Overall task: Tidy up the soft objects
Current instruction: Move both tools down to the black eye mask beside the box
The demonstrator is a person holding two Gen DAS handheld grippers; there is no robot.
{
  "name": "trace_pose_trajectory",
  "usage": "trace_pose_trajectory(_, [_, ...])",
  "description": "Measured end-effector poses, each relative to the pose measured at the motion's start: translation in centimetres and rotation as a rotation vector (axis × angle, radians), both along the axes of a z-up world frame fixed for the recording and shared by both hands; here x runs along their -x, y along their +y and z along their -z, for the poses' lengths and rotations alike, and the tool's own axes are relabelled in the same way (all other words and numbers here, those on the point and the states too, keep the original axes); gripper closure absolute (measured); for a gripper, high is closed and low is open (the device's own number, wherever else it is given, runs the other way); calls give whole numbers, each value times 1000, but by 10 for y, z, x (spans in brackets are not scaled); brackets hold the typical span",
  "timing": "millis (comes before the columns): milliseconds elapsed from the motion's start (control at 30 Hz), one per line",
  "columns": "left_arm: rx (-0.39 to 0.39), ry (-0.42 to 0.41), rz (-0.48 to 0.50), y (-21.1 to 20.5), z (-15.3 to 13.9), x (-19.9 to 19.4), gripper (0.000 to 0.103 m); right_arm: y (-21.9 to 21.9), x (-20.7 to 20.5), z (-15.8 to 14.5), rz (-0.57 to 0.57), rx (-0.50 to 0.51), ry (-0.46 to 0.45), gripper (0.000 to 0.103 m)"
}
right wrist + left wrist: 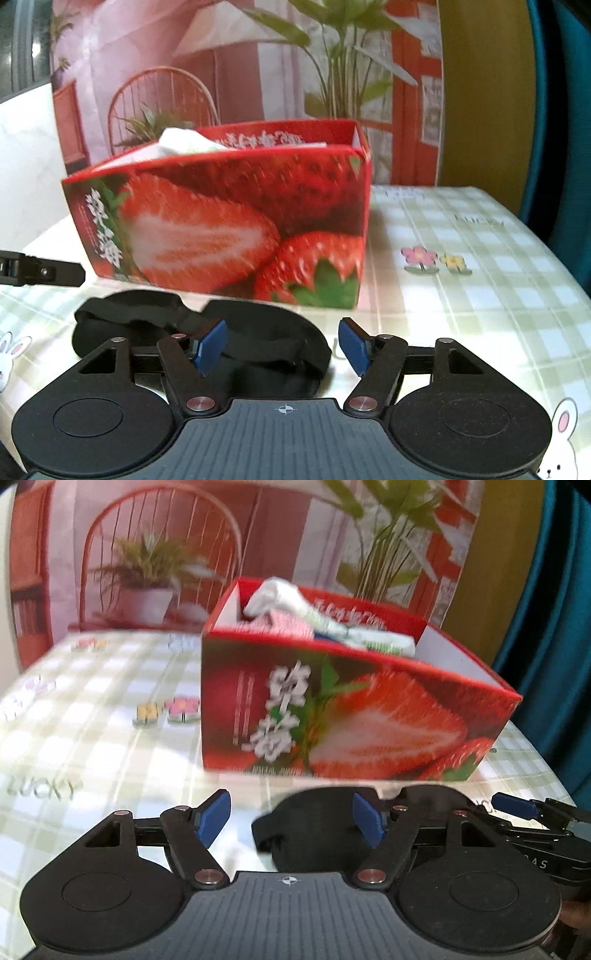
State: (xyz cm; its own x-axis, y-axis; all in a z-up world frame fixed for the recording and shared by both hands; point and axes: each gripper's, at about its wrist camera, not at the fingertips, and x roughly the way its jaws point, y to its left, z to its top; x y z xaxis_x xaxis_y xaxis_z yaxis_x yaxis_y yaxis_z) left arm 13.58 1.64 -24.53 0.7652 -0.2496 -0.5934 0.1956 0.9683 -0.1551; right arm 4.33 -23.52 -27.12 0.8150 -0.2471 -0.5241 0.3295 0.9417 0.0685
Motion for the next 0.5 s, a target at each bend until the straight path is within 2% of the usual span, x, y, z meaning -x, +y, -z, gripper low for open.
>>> trace_pose_trajectory(267, [12,40,26,-1,12,-2,28,0,-10,15,2,1,76,35])
trace_pose_trajectory(433, [-1,52,52,-6,20,-2,28,5,-11,17,-9,29,84,30])
trace_pose_trajectory(500, [9,65,53,-6,24,-4,28,8,-13,18,-25,50,86,31])
